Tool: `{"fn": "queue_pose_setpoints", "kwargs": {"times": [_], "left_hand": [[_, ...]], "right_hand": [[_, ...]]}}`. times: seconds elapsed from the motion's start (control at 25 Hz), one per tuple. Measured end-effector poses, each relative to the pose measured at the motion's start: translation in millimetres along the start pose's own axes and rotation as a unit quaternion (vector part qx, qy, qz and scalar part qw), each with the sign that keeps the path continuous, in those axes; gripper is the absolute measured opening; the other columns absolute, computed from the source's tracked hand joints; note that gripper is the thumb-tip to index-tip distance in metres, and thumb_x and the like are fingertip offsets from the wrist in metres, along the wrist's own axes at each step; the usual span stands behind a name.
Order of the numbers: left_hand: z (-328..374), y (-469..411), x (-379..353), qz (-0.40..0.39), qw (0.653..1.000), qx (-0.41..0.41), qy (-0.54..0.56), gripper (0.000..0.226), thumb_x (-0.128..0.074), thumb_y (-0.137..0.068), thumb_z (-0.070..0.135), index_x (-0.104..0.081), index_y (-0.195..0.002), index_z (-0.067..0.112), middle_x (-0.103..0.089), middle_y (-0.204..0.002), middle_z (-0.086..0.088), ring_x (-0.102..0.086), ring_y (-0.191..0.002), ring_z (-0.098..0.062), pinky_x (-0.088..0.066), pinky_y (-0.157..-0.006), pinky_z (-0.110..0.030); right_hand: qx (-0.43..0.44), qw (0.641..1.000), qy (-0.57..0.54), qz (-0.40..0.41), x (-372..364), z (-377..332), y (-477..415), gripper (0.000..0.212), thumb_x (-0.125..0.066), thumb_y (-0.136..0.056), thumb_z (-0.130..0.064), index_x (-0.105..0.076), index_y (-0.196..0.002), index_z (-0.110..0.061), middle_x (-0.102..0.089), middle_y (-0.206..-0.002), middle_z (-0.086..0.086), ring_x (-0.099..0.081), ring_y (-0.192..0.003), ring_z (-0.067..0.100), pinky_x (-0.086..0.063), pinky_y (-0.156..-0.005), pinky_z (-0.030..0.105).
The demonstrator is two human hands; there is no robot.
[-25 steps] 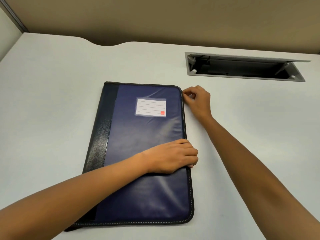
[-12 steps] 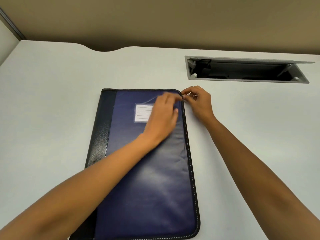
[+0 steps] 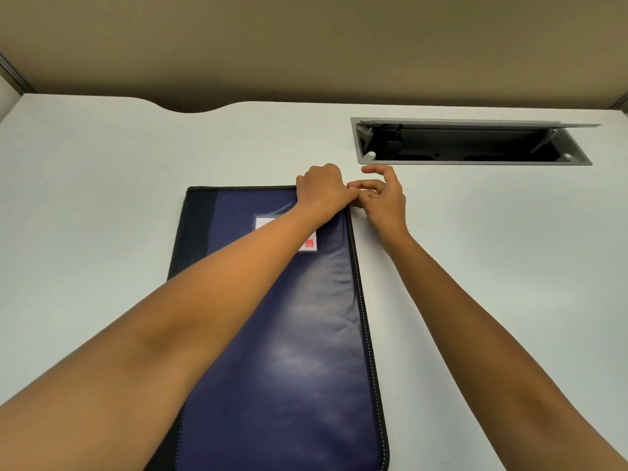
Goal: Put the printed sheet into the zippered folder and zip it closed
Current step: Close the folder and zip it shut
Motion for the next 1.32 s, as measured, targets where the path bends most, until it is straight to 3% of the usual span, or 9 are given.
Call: {"fn": "queue_pose_setpoints", "kwargs": {"times": [0.24,0.4,0.52,0.64,0.88,1.08,1.32], "left_hand": [[1,-4,5,0.011,0.999,0.02,0.039,0.03,-0.068,-0.077,0.025,-0.069,-0.099,0.004,-0.069,-0.102,-0.014,-0.061,-0.099,-0.031,-0.052,-0.088,-0.043],[7,-1,8,0.049,0.999,0.007,0.018,0.023,-0.063,-0.08,0.018,-0.066,-0.093,0.0,-0.068,-0.098,-0.015,-0.06,-0.097,-0.031,-0.051,-0.083,-0.039],[21,3,14,0.101,0.991,-0.028,-0.078,0.015,-0.058,-0.084,0.013,-0.061,-0.094,0.003,-0.061,-0.106,-0.015,-0.053,-0.102,-0.03,-0.038,-0.079,-0.034],[24,4,10,0.116,0.985,-0.042,-0.118,0.012,-0.054,-0.085,0.009,-0.06,-0.094,0.003,-0.057,-0.111,-0.016,-0.05,-0.103,-0.031,-0.034,-0.079,-0.034],[1,-5,22,0.125,0.983,0.021,-0.129,0.019,-0.053,-0.089,0.012,-0.059,-0.104,0.003,-0.053,-0.121,-0.018,-0.047,-0.111,-0.033,-0.037,-0.088,-0.037],[-44,-6,41,0.116,0.982,0.08,-0.127,0.021,-0.052,-0.088,0.014,-0.058,-0.104,0.002,-0.052,-0.121,-0.019,-0.045,-0.113,-0.035,-0.033,-0.094,-0.041],[-117,6,75,0.162,0.965,0.148,-0.142,0.022,-0.05,-0.087,0.016,-0.06,-0.099,0.0,-0.052,-0.118,-0.022,-0.045,-0.111,-0.039,-0.029,-0.098,-0.048]], "right_hand": [[-0.076,0.996,-0.034,0.036,3,13,13,0.029,-0.069,-0.083,-0.012,-0.058,-0.109,-0.014,-0.07,-0.099,0.01,-0.07,-0.089,0.021,-0.057,-0.085,0.035],[-0.089,0.991,0.089,-0.041,-8,4,16,0.016,-0.062,-0.089,-0.018,-0.068,-0.093,-0.004,-0.07,-0.082,0.008,-0.065,-0.06,0.012,-0.052,-0.056,0.014],[-0.11,0.975,0.161,-0.107,-16,0,15,0.014,-0.058,-0.085,-0.009,-0.067,-0.085,0.003,-0.062,-0.064,0.006,-0.057,-0.052,0.016,-0.047,-0.05,0.021],[-0.135,0.975,0.128,-0.121,-17,-2,16,0.01,-0.055,-0.082,0.001,-0.064,-0.083,0.0,-0.057,-0.06,0.007,-0.052,-0.051,0.018,-0.043,-0.051,0.026],[-0.145,0.98,0.065,-0.121,-9,5,22,0.017,-0.073,-0.081,-0.014,-0.06,-0.073,-0.006,-0.056,-0.059,0.005,-0.049,-0.048,0.016,-0.046,-0.051,0.025],[-0.148,0.983,0.05,-0.102,-4,10,23,0.018,-0.075,-0.08,-0.016,-0.06,-0.074,-0.007,-0.057,-0.061,0.004,-0.05,-0.049,0.015,-0.045,-0.051,0.025],[-0.142,0.984,0.063,-0.092,-5,11,23,0.017,-0.075,-0.08,-0.017,-0.061,-0.075,-0.007,-0.059,-0.064,0.004,-0.051,-0.049,0.015,-0.046,-0.052,0.025]]}}
Point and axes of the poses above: each hand's wrist, its own y-axis away from the middle knuckle, its own x-axis out of the back of the hand, z = x × y, the point moved 7 cm from there along -y, towards the middle knuckle
